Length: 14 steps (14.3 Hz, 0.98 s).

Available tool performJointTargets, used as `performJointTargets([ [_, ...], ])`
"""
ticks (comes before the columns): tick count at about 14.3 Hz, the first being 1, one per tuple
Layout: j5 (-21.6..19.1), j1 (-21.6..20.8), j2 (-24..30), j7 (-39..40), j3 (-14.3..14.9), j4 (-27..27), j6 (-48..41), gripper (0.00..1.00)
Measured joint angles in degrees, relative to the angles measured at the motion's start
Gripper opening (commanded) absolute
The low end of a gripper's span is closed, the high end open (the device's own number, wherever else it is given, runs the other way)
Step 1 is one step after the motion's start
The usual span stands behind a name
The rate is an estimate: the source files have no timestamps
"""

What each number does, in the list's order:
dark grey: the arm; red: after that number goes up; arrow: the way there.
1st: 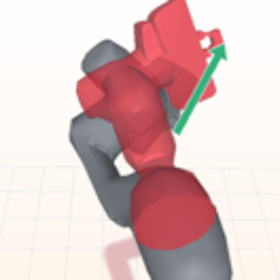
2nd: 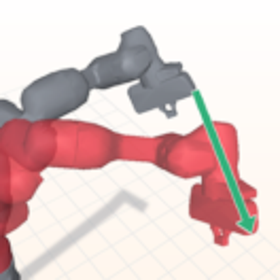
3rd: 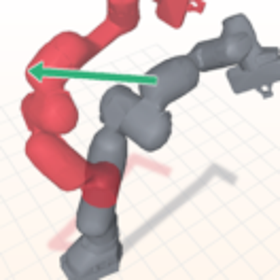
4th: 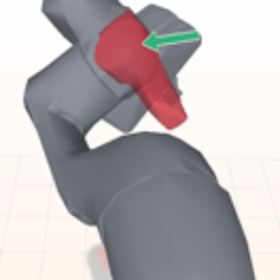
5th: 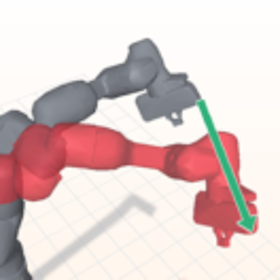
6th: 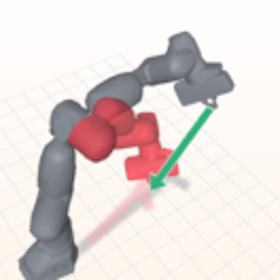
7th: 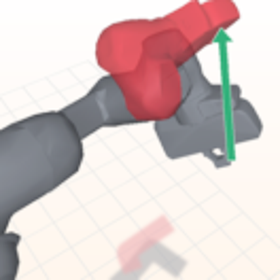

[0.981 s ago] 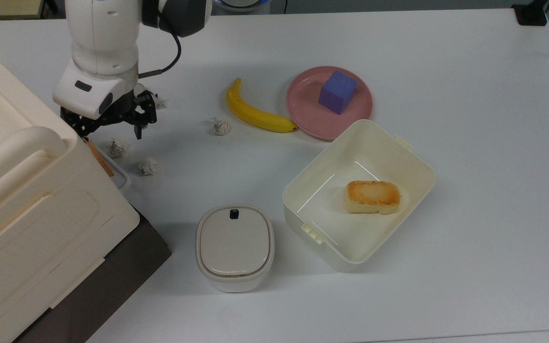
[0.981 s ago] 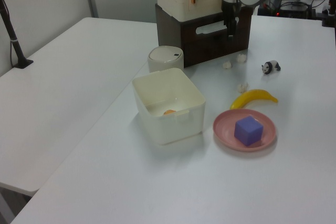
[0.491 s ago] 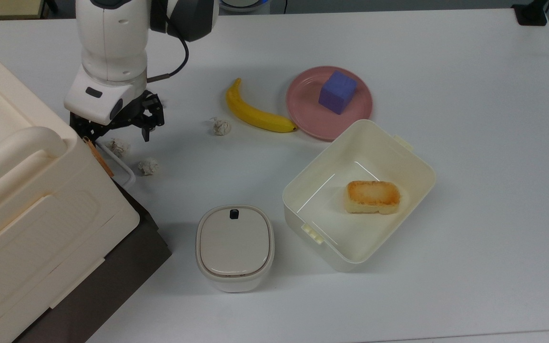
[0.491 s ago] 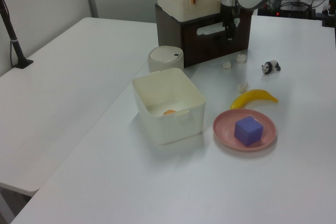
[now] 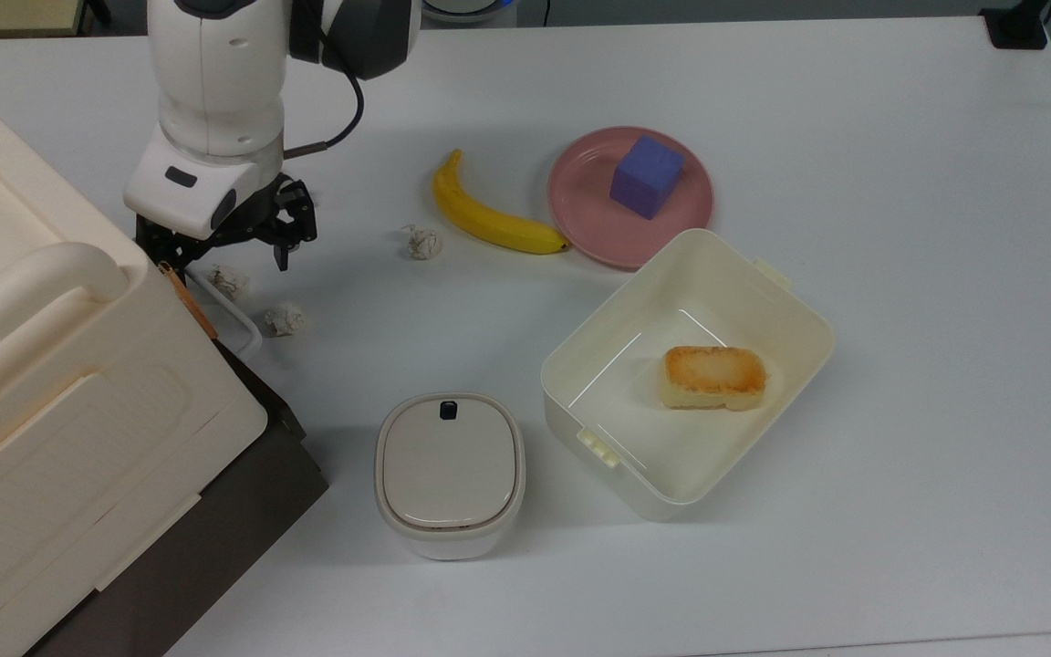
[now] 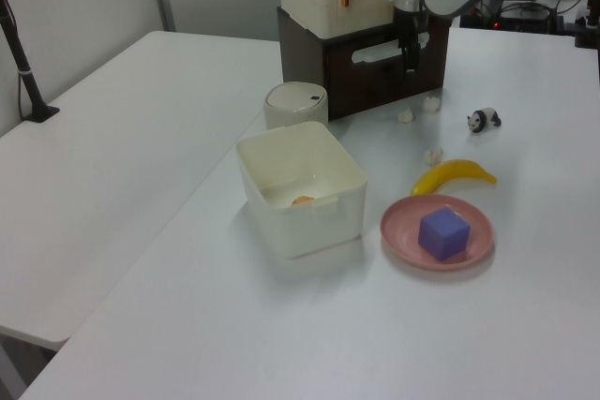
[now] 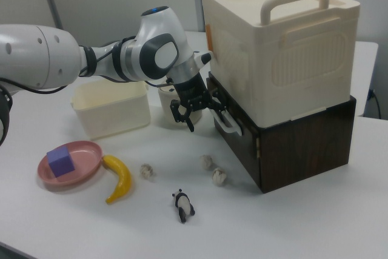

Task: Slide open the drawer
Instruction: 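Pull the handle outward, sliding the brown drawer out of the unit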

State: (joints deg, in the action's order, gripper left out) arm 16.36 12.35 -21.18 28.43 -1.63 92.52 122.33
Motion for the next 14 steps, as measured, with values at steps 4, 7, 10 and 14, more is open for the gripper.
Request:
performJointTargets([
  [4,0.0,-0.1,0.5,-0.3,-0.4,0.0,-2.7,1.0],
  [7,0.0,-0.1,0.9,-0.5,-1.4,0.0,-4.8,1.0],
  [10,0.0,-0.2,1.2,-0.5,-1.8,0.0,-5.8,1.0],
  [14,0.0,-0.2,1.9,-0.5,-3.0,0.0,-7.8,1.0],
])
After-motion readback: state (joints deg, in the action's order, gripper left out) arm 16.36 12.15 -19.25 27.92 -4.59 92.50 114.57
